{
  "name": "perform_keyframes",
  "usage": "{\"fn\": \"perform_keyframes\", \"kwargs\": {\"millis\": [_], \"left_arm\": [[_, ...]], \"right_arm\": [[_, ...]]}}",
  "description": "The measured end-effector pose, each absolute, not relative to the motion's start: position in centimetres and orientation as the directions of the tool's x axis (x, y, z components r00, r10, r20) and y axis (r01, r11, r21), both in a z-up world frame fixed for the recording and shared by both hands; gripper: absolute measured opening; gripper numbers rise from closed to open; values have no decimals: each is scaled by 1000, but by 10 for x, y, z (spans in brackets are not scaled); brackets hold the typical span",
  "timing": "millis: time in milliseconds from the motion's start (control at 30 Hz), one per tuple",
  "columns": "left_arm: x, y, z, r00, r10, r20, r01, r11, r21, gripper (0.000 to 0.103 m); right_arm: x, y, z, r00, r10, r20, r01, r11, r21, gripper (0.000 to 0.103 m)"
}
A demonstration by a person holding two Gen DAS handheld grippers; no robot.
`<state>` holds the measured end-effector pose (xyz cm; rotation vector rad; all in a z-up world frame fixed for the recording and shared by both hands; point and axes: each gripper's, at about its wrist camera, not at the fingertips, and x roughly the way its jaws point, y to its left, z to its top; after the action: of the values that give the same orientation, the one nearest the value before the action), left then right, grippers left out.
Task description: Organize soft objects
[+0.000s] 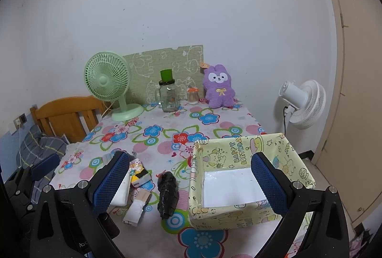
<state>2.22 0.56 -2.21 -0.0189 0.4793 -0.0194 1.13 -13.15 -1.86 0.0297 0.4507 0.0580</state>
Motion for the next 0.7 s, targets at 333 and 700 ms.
{"fn": "perform_keyframes", "kwargs": {"millis": [333,700], "left_arm": [[18,7,-19,889,-20,-458,10,1000,-25,103],[20,10,-17,889,-19,-457,8,1000,-25,103]], "right_arm": [[9,-132,-17,902,59,-427,-46,998,41,103],[9,-129,-18,902,48,-429,-30,998,50,103]]}}
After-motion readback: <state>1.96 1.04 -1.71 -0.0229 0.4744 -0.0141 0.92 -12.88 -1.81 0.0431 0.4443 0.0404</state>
